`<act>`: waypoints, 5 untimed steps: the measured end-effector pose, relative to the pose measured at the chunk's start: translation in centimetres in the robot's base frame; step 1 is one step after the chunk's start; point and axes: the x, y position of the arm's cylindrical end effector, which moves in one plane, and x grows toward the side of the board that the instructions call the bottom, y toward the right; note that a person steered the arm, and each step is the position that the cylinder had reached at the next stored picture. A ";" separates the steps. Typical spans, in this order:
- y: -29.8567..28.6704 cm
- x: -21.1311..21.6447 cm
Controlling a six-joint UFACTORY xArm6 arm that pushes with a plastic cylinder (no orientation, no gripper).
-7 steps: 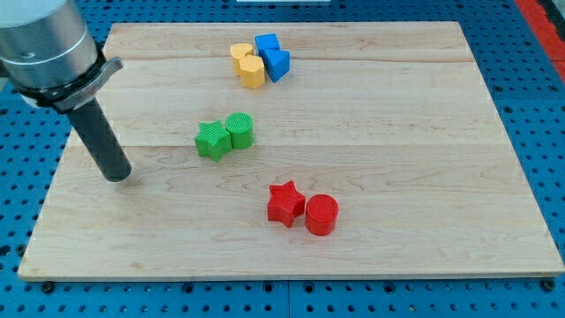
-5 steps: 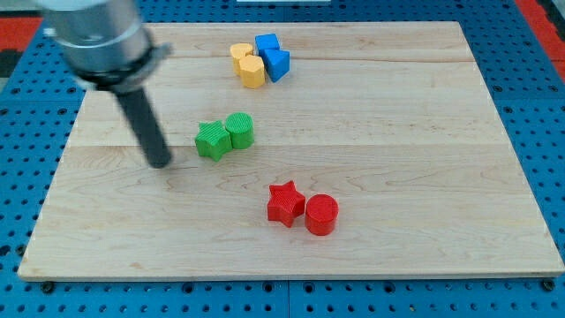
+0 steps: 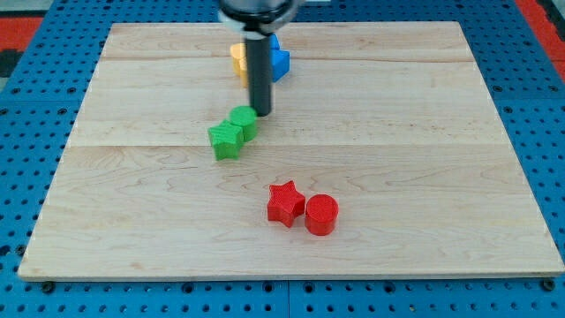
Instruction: Move the green blocks towards the bottom left of the board
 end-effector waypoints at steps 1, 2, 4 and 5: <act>-2.5 0.9; -0.8 1.5; -0.8 6.9; -0.8 9.8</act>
